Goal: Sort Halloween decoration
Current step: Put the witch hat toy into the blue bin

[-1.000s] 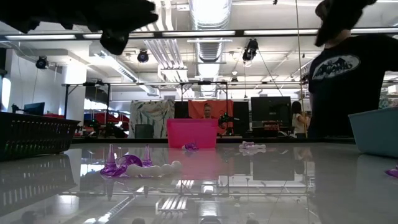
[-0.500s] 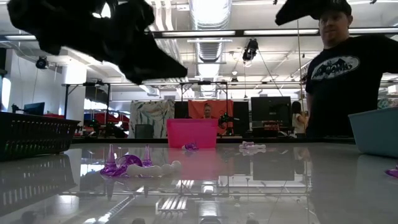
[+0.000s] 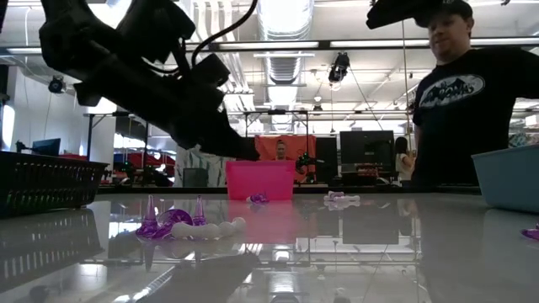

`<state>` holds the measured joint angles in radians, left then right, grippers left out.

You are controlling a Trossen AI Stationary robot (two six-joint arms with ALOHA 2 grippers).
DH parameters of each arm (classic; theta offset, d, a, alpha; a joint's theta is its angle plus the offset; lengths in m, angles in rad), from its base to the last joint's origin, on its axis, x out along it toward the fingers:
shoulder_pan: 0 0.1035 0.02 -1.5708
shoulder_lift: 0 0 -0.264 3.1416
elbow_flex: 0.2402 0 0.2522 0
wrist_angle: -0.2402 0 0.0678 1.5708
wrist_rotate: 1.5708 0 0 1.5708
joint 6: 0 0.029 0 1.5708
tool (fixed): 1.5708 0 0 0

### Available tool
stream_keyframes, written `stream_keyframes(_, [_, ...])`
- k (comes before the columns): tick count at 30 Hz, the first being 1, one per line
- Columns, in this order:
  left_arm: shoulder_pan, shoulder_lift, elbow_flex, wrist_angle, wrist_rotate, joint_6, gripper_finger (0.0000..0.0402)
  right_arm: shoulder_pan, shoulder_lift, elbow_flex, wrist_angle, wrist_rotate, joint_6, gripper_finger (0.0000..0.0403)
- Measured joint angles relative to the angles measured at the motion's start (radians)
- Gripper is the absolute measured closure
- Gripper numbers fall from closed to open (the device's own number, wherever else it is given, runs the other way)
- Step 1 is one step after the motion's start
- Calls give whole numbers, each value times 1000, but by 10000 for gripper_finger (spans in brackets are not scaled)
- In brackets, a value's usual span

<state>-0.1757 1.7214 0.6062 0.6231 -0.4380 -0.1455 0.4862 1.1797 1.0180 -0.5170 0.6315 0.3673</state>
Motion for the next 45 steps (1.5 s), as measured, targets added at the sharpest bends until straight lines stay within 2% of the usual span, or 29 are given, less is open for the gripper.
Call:
stream_keyframes(5, [1,0,-10,-32,-98,61,298,0,0,-2,0,0,11,312])
stream_keyframes(12, [13,22,-12,-26,-103,92,273,0,0,-9,0,5,14,318])
stream_keyframes(22, [20,147,41,-1,-104,87,271,0,0,-13,3,24,18,312])
stream_keyframes(30, [24,187,79,-20,-207,111,271,0,0,-13,3,25,28,319])
stream_keyframes(34, [30,183,72,-21,-203,111,271,0,0,-13,5,25,27,317])
stream_keyframes(38, [45,192,73,-13,-143,110,271,0,0,-13,6,25,27,312])
stream_keyframes(45, [55,222,97,-14,-136,110,271,0,0,-14,6,25,26,317])
